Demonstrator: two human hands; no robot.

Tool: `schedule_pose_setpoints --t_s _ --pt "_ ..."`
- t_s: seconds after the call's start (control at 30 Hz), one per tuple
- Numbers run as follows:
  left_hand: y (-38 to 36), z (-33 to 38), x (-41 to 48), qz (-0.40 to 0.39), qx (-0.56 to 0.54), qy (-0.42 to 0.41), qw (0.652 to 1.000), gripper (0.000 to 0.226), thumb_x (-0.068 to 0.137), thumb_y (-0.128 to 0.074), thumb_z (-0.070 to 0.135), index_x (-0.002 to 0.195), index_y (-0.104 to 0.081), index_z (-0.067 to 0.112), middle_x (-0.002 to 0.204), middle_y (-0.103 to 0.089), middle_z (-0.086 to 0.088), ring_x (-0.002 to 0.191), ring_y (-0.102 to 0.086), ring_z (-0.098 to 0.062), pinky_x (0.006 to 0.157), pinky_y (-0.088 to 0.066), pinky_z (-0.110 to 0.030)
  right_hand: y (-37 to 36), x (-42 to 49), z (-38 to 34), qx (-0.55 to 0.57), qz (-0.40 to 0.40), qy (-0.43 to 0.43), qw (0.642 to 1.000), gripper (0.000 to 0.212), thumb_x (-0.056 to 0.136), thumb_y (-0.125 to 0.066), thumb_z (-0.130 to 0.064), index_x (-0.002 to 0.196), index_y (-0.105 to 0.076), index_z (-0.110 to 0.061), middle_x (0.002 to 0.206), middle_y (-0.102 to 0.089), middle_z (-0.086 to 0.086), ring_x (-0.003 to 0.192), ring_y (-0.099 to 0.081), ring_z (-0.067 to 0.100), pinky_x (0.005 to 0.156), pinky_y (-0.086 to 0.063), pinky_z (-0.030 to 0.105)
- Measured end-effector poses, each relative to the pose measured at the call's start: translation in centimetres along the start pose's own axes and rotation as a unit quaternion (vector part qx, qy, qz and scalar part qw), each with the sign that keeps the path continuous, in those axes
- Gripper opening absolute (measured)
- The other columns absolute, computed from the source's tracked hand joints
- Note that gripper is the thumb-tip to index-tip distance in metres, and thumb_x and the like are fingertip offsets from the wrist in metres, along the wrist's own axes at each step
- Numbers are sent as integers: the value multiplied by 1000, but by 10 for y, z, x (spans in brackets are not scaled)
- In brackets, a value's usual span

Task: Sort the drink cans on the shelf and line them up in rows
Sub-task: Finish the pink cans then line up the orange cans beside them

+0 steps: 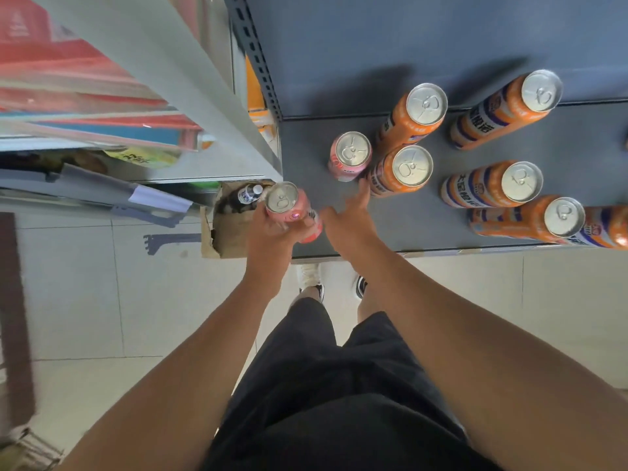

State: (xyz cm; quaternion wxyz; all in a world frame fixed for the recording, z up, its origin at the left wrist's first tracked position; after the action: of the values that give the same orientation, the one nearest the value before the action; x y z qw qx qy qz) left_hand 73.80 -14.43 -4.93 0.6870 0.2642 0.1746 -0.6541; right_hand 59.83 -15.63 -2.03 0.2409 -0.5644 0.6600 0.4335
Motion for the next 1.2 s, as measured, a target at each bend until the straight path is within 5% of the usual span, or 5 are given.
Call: schedule_pose_setpoints --t_s 0.17,0.53,0.7,0.87,1.2 --pt "26 -6 -25 -22 -75 77 994 44 91 -68 20 132 -52 16 129 -61 -3 121 -59 -21 87 -56 -27 -21 22 -7 108 5 -68 992 95 95 -57 -22 154 17 -31 111 -48 3 76 -50 17 81 -36 32" --pt "75 -3 -21 -61 -53 88 993 83 74 -69 56 146 -42 23 143 -54 -1 131 -53 -26 109 -41 -55 -48 70 -32 246 206 -61 945 109 74 -81 -48 154 -13 -20 156 -27 7 135 -32 34 111 -31 40" --pt "75 5 -31 -56 -66 93 992 106 58 -79 71 145 -43 21 141 -56 -2 130 -54 -27 109 -41 -55 -36 80 -45 339 57 -16 939 25 109 -25 -34 113 -43 -51 165 -13 9 151 -11 26 122 -10 37" --pt "76 9 -36 -53 -77 106 990 71 75 -70 55 136 -50 25 137 -60 -3 128 -56 -27 110 -42 -53 -33 66 -47 279 223 6 934 56 73 -81 -43 118 -54 -26 112 -66 -5 102 -63 21 84 -45 26" --pt "86 45 -46 -100 -168 117 974 81 82 -73 46 148 -40 14 143 -55 -8 131 -53 -28 111 -41 -48 -24 -24 -14 229 61 86 968 21 75 -80 -32 90 -70 -22 74 -70 -12 68 -63 2 62 -52 20"
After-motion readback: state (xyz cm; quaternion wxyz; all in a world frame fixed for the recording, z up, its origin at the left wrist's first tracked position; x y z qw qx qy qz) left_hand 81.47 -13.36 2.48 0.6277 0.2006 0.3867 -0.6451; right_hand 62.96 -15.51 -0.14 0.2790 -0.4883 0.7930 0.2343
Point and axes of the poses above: each hand's wrist, its own x-axis towards the middle knuckle, its own y-axis out of the back of the hand, z = x × y, the point moved 2 cm from there along x, towards the middle knuckle
